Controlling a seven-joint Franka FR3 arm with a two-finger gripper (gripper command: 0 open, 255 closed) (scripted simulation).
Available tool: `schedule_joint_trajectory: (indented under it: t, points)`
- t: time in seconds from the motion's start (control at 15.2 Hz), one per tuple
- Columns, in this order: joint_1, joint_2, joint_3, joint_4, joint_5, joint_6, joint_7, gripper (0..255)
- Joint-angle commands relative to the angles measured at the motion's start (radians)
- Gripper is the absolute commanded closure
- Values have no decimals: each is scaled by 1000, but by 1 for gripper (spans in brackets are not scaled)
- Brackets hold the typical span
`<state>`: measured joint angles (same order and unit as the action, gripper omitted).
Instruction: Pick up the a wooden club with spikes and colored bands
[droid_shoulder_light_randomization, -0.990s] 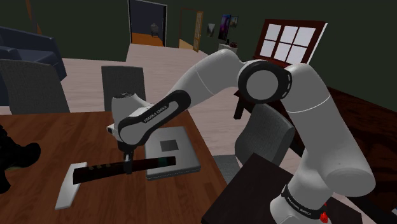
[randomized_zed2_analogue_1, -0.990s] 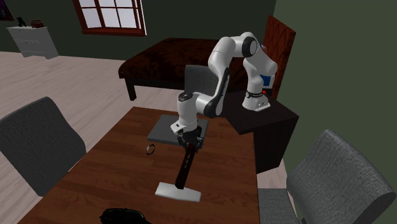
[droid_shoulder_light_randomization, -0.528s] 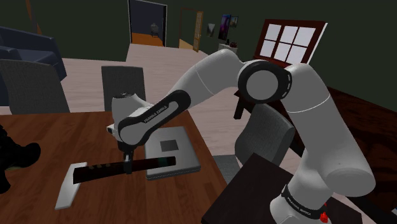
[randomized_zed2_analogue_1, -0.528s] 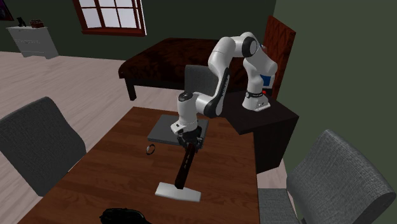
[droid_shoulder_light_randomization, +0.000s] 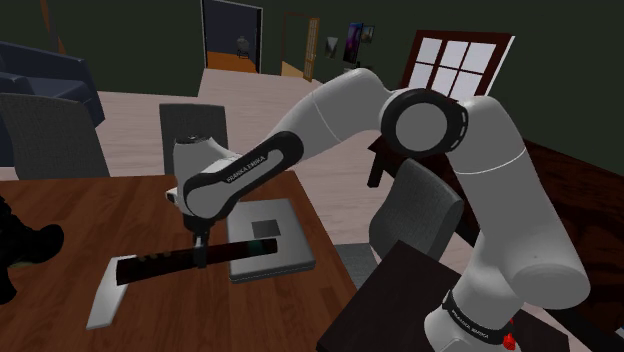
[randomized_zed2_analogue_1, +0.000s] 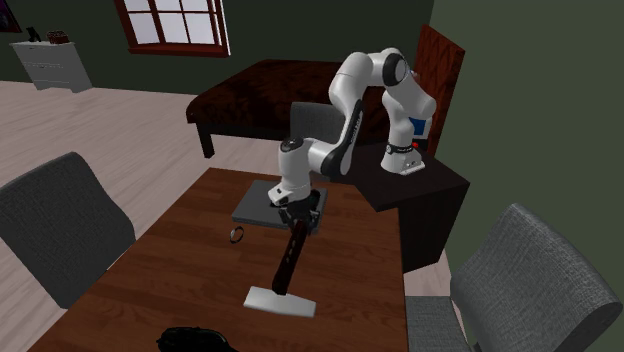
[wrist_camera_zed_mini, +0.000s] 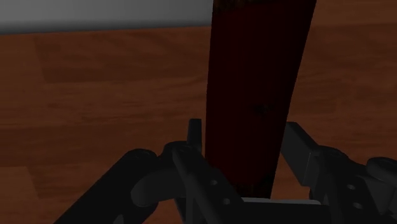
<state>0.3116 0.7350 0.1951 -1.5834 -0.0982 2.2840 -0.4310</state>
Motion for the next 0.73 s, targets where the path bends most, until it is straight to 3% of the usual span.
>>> schedule_joint_trajectory:
  t: [0.0, 0.66]
  points:
    - [-4, -20, 2, -2, 3, -17, -3, 255]
    - [-11, -86, 12, 4, 14, -89, -6, 255]
